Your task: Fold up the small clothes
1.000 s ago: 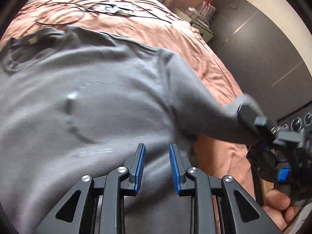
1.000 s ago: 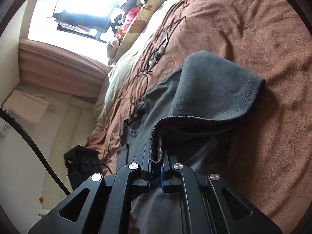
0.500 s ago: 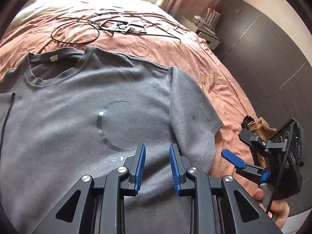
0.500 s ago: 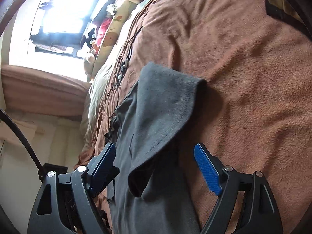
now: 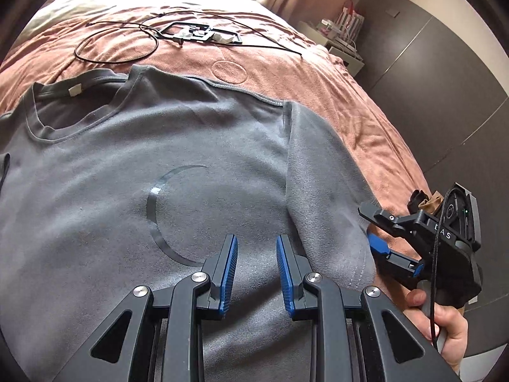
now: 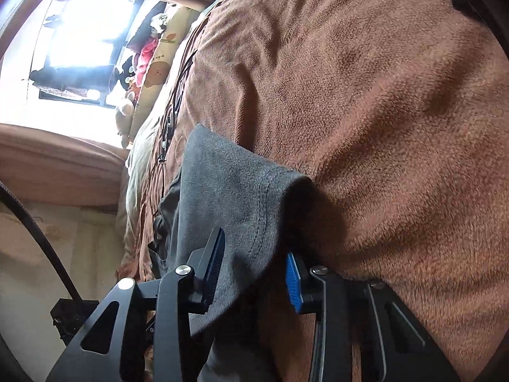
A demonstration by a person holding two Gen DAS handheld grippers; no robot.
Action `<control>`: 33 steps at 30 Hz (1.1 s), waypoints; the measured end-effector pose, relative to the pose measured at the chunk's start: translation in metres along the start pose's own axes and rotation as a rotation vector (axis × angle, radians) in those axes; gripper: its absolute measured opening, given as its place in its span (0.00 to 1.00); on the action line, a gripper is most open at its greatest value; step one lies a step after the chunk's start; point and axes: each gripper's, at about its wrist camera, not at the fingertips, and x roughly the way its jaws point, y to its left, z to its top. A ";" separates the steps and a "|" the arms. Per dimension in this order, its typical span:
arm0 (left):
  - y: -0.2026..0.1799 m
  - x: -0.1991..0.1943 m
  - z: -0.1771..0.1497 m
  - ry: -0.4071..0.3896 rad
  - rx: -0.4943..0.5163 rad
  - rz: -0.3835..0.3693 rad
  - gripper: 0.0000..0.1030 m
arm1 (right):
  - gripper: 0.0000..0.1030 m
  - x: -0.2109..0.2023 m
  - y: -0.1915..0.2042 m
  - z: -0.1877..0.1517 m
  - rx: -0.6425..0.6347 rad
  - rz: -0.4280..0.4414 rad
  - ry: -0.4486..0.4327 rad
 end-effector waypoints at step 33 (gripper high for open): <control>0.097 -0.041 0.013 -0.046 -0.126 0.106 0.26 | 0.36 0.098 0.185 -0.052 -0.359 0.135 0.186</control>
